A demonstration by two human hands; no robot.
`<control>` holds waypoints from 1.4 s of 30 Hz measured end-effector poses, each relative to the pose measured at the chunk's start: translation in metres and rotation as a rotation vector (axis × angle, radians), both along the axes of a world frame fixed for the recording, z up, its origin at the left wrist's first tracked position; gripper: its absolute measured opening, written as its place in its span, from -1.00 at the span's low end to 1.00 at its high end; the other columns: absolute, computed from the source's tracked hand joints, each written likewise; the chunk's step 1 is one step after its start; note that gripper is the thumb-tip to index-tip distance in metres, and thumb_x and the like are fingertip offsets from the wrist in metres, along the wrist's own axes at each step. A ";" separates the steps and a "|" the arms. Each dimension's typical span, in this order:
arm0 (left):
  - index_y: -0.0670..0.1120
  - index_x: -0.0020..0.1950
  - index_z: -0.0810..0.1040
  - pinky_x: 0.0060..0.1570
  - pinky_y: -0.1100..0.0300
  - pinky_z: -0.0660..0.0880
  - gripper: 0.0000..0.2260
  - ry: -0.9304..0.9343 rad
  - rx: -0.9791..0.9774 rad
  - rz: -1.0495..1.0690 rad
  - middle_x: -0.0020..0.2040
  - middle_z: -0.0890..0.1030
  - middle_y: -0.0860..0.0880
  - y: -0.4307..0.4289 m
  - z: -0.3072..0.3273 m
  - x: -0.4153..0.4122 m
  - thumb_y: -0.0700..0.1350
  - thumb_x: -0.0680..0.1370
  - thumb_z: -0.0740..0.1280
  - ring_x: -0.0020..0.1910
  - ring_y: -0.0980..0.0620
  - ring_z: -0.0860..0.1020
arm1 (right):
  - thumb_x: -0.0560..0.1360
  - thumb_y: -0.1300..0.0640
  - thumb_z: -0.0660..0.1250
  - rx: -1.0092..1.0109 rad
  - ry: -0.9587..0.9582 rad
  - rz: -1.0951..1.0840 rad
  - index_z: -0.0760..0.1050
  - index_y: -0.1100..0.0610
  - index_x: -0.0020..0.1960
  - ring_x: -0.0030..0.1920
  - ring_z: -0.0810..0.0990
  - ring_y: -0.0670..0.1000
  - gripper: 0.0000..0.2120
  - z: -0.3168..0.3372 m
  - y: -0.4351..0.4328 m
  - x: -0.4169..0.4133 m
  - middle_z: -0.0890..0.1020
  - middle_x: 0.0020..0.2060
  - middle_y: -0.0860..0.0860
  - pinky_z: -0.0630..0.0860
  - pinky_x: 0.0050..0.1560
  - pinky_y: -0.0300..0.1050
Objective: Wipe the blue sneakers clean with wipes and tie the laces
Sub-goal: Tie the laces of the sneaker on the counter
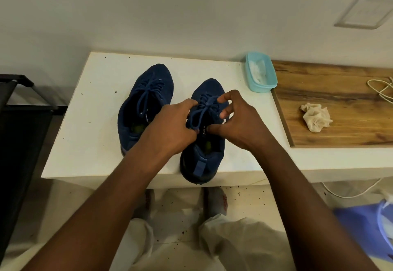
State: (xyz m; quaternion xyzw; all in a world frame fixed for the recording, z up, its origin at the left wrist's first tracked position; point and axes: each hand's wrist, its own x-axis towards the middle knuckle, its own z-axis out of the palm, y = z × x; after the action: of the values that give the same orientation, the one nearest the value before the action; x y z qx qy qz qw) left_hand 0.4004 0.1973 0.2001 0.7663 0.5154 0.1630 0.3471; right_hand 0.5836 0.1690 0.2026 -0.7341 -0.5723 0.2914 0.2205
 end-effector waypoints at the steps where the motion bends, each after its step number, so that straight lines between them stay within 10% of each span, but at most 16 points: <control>1: 0.05 0.48 0.43 -0.02 0.07 0.63 -0.48 0.011 0.035 0.024 0.09 0.66 -0.04 -0.001 -0.002 0.000 -0.14 0.53 0.44 -0.06 0.02 0.65 | 0.31 -0.02 0.59 -0.005 -0.048 0.002 0.31 -0.12 0.22 -0.16 0.59 -0.06 -0.39 -0.001 0.000 0.000 0.54 -0.10 -0.12 0.64 -0.09 0.00; 16: 0.00 0.28 0.34 -0.40 0.12 0.42 -0.64 0.072 0.058 0.097 -0.25 0.55 -0.05 0.002 -0.019 0.007 -0.30 0.55 0.25 -0.35 -0.01 0.53 | 0.37 0.16 0.46 0.142 -0.125 -0.152 0.48 -0.03 -0.14 -0.26 0.58 -0.07 -0.81 -0.018 -0.011 0.018 0.58 -0.21 -0.19 0.50 -0.29 -0.19; 32: 0.00 0.16 0.58 -0.15 0.16 0.53 -0.81 0.043 0.335 0.193 0.04 0.67 0.07 -0.016 0.008 -0.015 0.06 0.62 0.35 -0.10 0.07 0.62 | 0.52 0.03 0.38 0.265 -0.104 0.023 0.56 -0.04 0.00 -0.12 0.56 -0.11 -0.93 0.026 -0.031 -0.017 0.60 -0.10 -0.15 0.57 -0.08 -0.13; 37: -0.01 0.34 0.45 0.21 -0.08 0.39 -0.56 0.401 0.345 0.142 0.28 0.51 -0.07 -0.029 0.014 -0.052 0.18 0.55 0.38 0.26 -0.14 0.48 | 0.34 -0.37 0.44 -0.087 -0.407 0.286 0.47 -0.06 0.29 0.04 0.59 -0.02 -0.36 0.036 -0.047 -0.045 0.61 0.09 -0.10 0.59 0.06 0.00; 42: 0.02 0.42 0.39 0.36 -0.07 0.19 -0.48 0.630 0.280 0.048 0.29 0.52 0.01 -0.045 0.005 -0.081 0.23 0.54 0.33 0.33 -0.03 0.44 | 0.48 0.02 0.41 -0.092 -0.669 0.325 0.29 0.08 0.43 0.12 0.58 0.15 -0.42 0.022 -0.068 -0.060 0.58 0.19 0.10 0.51 0.09 0.05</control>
State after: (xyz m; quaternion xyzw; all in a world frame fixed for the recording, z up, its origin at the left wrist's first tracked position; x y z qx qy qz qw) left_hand 0.3192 0.1525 0.2050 0.8068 0.5879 -0.0043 0.0586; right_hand 0.5237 0.1012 0.2242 -0.6973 -0.7082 0.0923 -0.0610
